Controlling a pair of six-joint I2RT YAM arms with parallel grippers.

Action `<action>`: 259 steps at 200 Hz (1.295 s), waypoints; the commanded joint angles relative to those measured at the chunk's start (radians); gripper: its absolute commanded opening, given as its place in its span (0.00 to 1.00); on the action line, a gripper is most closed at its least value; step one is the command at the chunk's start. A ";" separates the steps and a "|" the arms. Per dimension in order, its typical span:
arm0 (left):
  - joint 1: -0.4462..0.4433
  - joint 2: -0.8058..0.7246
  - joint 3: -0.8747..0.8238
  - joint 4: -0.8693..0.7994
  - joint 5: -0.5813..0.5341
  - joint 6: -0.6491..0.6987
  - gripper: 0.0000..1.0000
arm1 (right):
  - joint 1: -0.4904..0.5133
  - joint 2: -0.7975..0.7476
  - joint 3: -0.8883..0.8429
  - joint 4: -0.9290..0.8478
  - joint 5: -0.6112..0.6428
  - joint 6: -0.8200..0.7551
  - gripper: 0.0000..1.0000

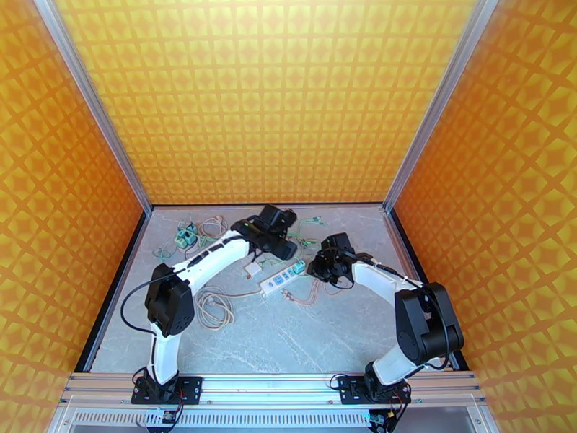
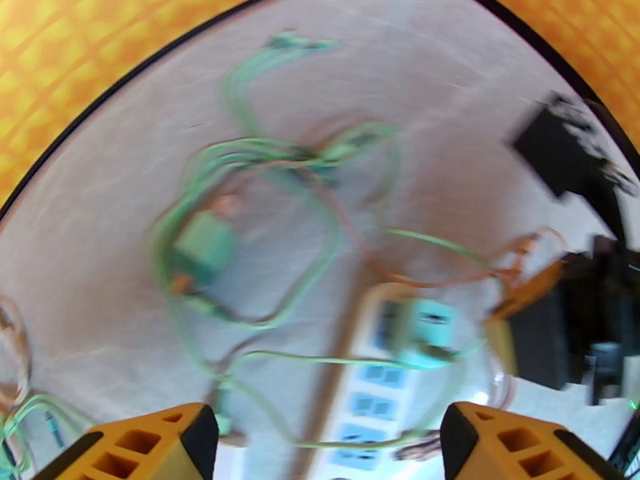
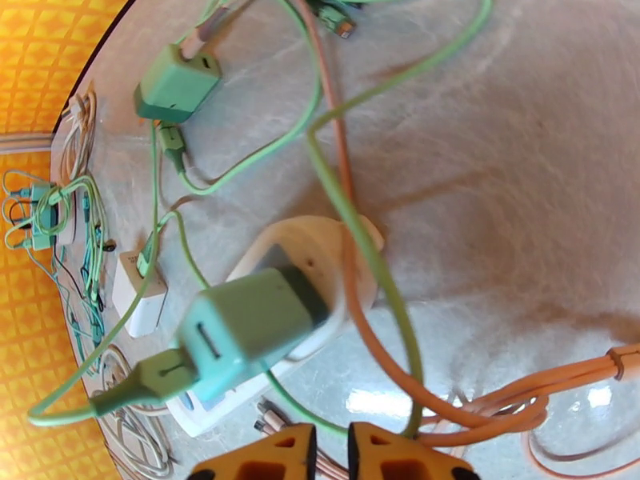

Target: Pull the plug off the socket

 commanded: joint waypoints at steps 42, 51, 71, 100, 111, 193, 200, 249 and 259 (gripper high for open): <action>-0.058 0.179 0.204 -0.073 0.053 0.106 0.74 | -0.031 -0.003 -0.040 0.064 -0.020 0.036 0.16; -0.059 0.204 0.230 -0.087 0.052 0.111 0.73 | -0.034 -0.009 -0.040 0.056 -0.013 0.030 0.16; -0.058 0.258 0.289 -0.124 0.052 0.132 0.72 | -0.045 -0.023 -0.048 0.043 -0.006 0.019 0.16; -0.062 0.320 0.357 -0.204 0.055 0.167 0.71 | -0.059 -0.032 -0.053 0.030 -0.010 0.008 0.16; -0.063 0.331 0.358 -0.217 0.062 0.180 0.71 | -0.060 -0.033 -0.051 0.026 -0.011 0.005 0.16; -0.067 0.400 0.359 -0.226 0.063 0.190 0.64 | -0.063 -0.005 -0.021 0.029 -0.041 0.000 0.17; -0.067 0.404 0.360 -0.222 0.063 0.188 0.63 | -0.064 -0.004 -0.020 0.030 -0.042 0.001 0.16; -0.066 0.401 0.358 -0.187 0.050 0.175 0.43 | -0.063 -0.001 -0.005 0.035 -0.075 -0.008 0.17; -0.067 0.400 0.356 -0.188 0.050 0.177 0.40 | -0.063 -0.005 -0.002 0.041 -0.087 -0.007 0.17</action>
